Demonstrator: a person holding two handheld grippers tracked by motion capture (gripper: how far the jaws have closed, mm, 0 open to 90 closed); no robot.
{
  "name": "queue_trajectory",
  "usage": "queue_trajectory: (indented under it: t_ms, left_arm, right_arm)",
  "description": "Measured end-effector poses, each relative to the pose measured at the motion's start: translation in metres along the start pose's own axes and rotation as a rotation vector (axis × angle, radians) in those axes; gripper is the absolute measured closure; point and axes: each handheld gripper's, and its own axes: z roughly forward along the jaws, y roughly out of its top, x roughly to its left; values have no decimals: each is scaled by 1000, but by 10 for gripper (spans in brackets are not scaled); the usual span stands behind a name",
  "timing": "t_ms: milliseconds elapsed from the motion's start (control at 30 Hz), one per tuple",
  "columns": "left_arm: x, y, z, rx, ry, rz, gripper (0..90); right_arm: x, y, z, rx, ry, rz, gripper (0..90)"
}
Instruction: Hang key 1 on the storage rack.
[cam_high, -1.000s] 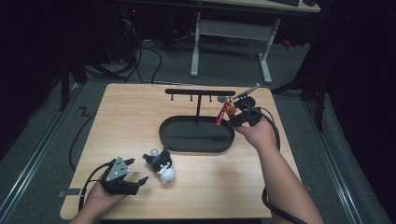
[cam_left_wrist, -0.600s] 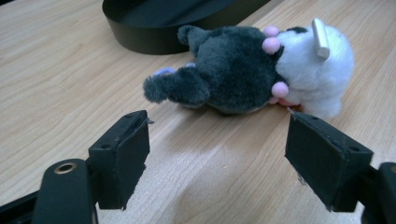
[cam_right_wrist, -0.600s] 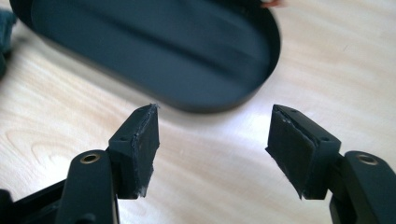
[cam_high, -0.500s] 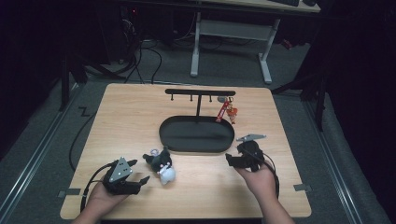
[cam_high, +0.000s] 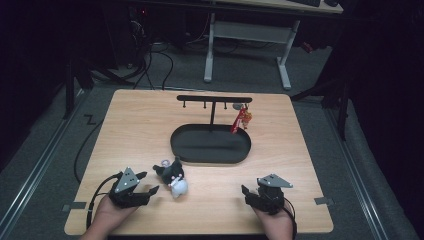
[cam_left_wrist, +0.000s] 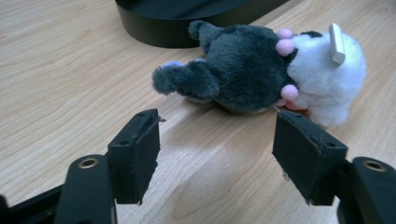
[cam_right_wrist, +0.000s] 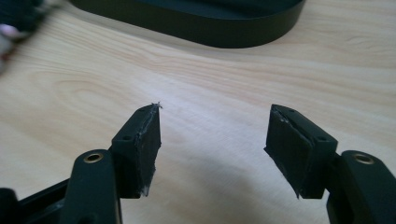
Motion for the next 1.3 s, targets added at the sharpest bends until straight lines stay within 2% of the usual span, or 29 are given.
queue_trajectory:
  t_ms: [67, 100, 167, 233, 300, 333, 400, 433, 500, 833, 1133, 1167, 1233, 1300]
  left_arm:
    - [1, 1, 1, 20, 0, -29, 383]
    - [3, 3, 2, 30, 2, -45, 425]
    - [6, 6, 4, 42, 31, -78, 561]
    - [11, 11, 9, 65, 73, -102, 704]
    - [14, 13, 15, 82, 82, -144, 804]
    - [13, 14, 19, 95, 86, -151, 831]
    - [7, 18, 28, 125, 98, -129, 876]
    - [4, 20, 32, 136, 101, -117, 880]
    - [-1, 24, 39, 141, 93, -121, 883]
    - [-40, 39, 69, 143, 6, -75, 880]
    - [-86, 54, 93, 131, -86, -17, 869]
    - [-90, 55, 94, 134, -100, -7, 856]
    - [-92, 56, 93, 135, -97, 14, 823]
    - [-89, 55, 85, 130, -93, 3, 827]
  right_arm:
    - [0, 0, -5, -30, -4, -28, 356]
    - [-2, -1, -6, -35, 4, -16, 357]
    - [-6, -4, -3, -29, 34, 30, 359]
    - [-8, -4, -1, -21, 52, 42, 361]
    - [-9, -5, 0, -13, 73, 47, 362]
    - [-9, -5, 1, -14, 83, 47, 363]
    - [-8, -6, 0, -12, 95, 32, 363]
    - [-8, -6, 0, -7, 99, 32, 364]
    - [-9, -7, 0, -4, 115, 39, 363]
    - [-14, -9, -1, -7, 147, 72, 363]
    - [-13, -10, 3, 11, 152, 74, 364]
    - [-14, -11, 3, 13, 154, 76, 364]
    - [-14, -11, 3, 17, 155, 85, 365]
    - [-15, -11, 1, 9, 155, 81, 365]
